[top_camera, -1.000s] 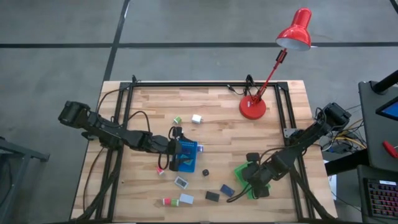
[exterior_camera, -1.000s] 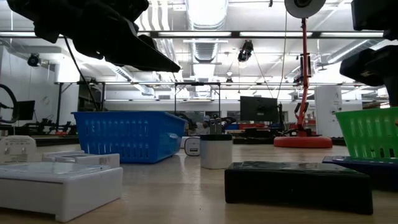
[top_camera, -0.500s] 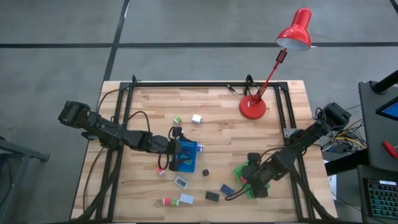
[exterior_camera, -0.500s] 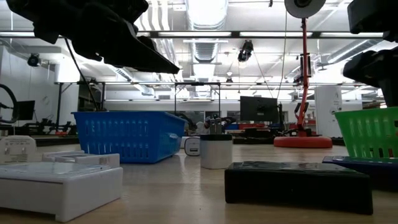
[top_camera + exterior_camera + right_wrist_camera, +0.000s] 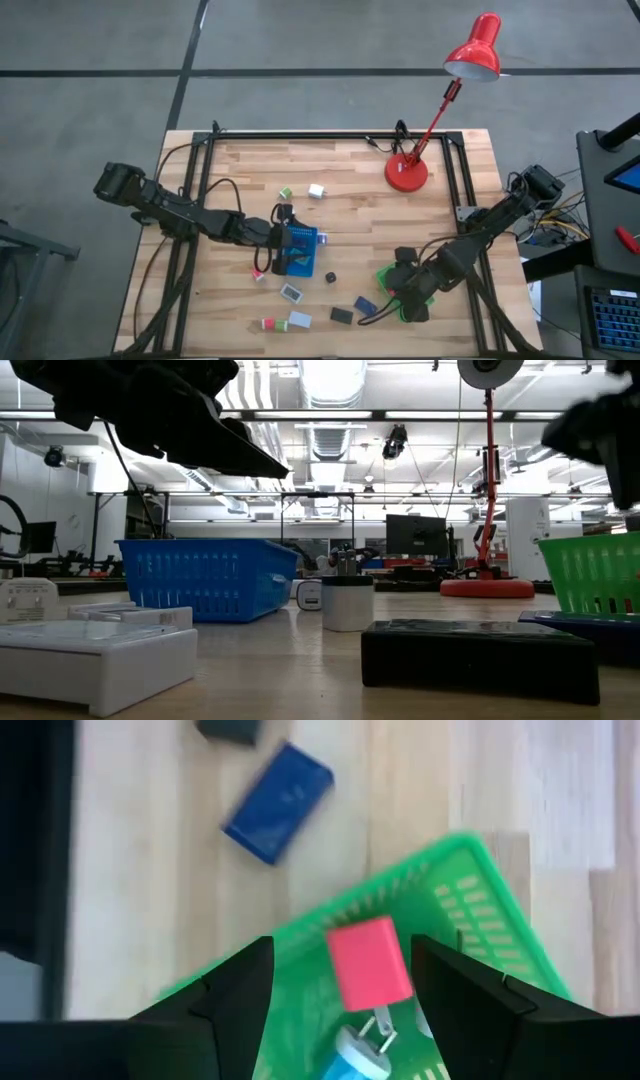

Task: Pick & Place Office items
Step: Put the violet digital clock into the blue bin

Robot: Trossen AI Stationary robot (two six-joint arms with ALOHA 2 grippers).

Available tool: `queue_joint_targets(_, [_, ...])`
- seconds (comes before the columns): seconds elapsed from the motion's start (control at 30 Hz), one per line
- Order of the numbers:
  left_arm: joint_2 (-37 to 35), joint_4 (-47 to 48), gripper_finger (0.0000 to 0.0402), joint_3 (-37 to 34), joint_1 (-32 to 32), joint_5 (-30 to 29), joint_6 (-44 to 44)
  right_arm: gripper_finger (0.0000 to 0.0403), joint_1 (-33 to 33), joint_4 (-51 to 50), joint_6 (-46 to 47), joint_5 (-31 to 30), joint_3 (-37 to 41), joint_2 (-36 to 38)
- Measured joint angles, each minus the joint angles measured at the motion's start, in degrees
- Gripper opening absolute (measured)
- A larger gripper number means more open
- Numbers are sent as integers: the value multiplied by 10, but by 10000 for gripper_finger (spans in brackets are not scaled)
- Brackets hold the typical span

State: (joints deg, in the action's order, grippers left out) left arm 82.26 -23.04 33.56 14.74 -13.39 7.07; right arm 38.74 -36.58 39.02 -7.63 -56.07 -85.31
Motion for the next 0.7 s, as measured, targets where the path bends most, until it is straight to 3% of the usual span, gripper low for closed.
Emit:
queue_joint_targets(0.27, [0,0,346,0,0,0,2,231,0,2,-1,15,-62,-20])
queue_joint_targets(0.47, [0,3,346,0,0,1,8,231,0,-4,0,33,-129,-112])
queue_joint_targets(0.7, [0,16,346,-1,0,2,8,231,-8,-83,24,30,-215,-219])
